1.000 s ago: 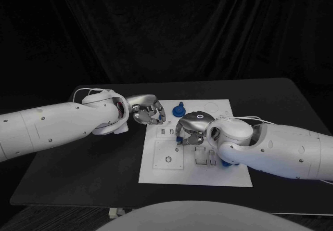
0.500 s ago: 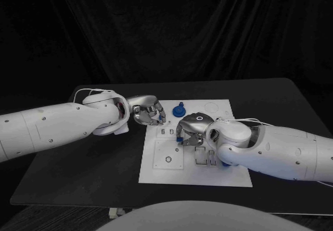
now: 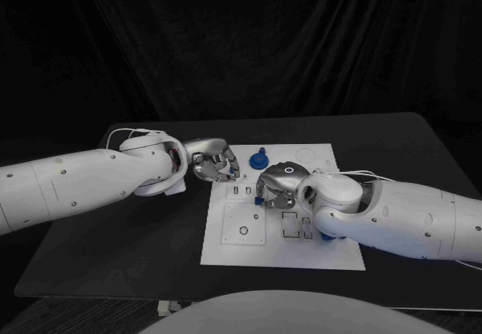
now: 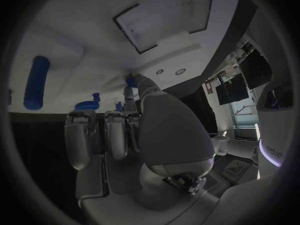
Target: Assemble the parts on the task board
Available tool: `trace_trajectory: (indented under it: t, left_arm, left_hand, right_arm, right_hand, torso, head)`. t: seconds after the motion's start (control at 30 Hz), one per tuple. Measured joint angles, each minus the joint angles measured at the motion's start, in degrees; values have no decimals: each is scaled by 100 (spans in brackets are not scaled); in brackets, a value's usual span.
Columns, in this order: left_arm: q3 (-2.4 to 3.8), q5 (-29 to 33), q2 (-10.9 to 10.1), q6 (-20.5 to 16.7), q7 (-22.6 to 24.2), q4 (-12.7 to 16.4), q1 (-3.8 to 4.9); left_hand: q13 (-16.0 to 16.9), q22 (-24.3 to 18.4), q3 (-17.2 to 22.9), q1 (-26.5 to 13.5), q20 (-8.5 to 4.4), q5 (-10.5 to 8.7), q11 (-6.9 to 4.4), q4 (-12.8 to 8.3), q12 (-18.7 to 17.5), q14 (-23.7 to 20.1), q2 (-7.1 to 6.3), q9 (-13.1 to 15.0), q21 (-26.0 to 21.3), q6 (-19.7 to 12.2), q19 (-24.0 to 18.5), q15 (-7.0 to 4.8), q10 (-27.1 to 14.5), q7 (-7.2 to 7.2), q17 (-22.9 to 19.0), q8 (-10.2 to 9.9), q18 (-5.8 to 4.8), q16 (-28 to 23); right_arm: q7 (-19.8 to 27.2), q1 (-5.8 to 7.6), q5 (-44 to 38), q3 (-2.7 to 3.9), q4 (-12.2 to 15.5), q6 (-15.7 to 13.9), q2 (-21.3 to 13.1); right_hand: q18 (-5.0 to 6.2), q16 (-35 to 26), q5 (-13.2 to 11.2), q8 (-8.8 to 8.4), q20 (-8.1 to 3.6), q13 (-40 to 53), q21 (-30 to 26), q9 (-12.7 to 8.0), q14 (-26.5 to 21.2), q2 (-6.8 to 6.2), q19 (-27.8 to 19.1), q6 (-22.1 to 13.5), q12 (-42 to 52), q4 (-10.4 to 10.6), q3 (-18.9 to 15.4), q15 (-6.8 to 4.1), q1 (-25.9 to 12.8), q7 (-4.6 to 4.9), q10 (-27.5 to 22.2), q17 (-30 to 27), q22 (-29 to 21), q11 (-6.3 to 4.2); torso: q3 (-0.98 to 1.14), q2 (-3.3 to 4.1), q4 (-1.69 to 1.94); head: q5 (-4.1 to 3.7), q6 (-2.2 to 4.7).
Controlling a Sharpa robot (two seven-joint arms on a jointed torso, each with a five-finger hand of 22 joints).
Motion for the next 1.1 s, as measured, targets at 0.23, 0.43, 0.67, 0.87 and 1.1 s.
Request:
trace_trajectory:
  t: [0.23,0.43,0.67,0.87,1.1]
  left_arm:
    - [0,0,2,10,-8,0,-2]
    - [0,0,2,19,-13,0,-11]
    - [0,-1,2,33,-20,-9,-28]
    - [0,-2,2,60,-28,-16,-36]
    - [0,-2,8,92,-36,-27,-40]
  left_hand:
    - [0,0,0,0,0,0,0,0,0,0,0,0,0,0,0,0,0,0,0,0,0,0]
    - [0,0,0,0,0,0,0,0,0,0,0,0,0,0,0,0,0,0,0,0,0,0]
    - [1,0,0,26,0,0,0,0,1,0,26,-6,0,0,0,0,0,0,0,0,0,0]
    - [-4,0,-17,26,0,0,0,17,1,0,26,-24,0,0,0,0,-1,0,0,0,0,0]
    - [-3,0,-16,50,0,24,-1,48,-26,0,49,-37,0,0,0,0,-1,0,0,0,0,0]
  right_arm:
    - [-14,-24,-15,2,-31,-16,30]
    - [-16,-42,-21,2,-41,-74,39]
    - [6,-47,-22,0,-38,-218,12]
    - [59,-48,-1,0,-12,-377,-35]
    - [120,-48,73,0,24,-539,-114]
  right_hand:
    - [0,0,-174,33,0,0,0,10,0,-20,0,0,0,24,55,0,-20,0,0,0,0,0]
    - [0,0,-201,101,0,0,0,37,0,-40,0,12,0,30,113,0,-40,-12,0,0,1,0]
    - [0,0,719,156,0,0,0,60,0,70,0,84,0,37,358,0,-232,-42,0,0,4,0]
    - [0,0,1403,183,0,0,0,58,0,92,0,165,0,-51,680,0,-323,-42,0,0,4,0]
    - [0,0,1720,183,0,0,0,45,0,248,0,206,0,-58,1014,0,-524,-42,0,0,3,0]
  torso:
    - [1,0,0]
    - [1,1,0]
    - [1,1,1]
    - [1,1,1]
    - [-1,0,1]
  head:
    - [3,0]
    - [4,0]
    - [10,0]
    - [18,0]
    - [21,0]
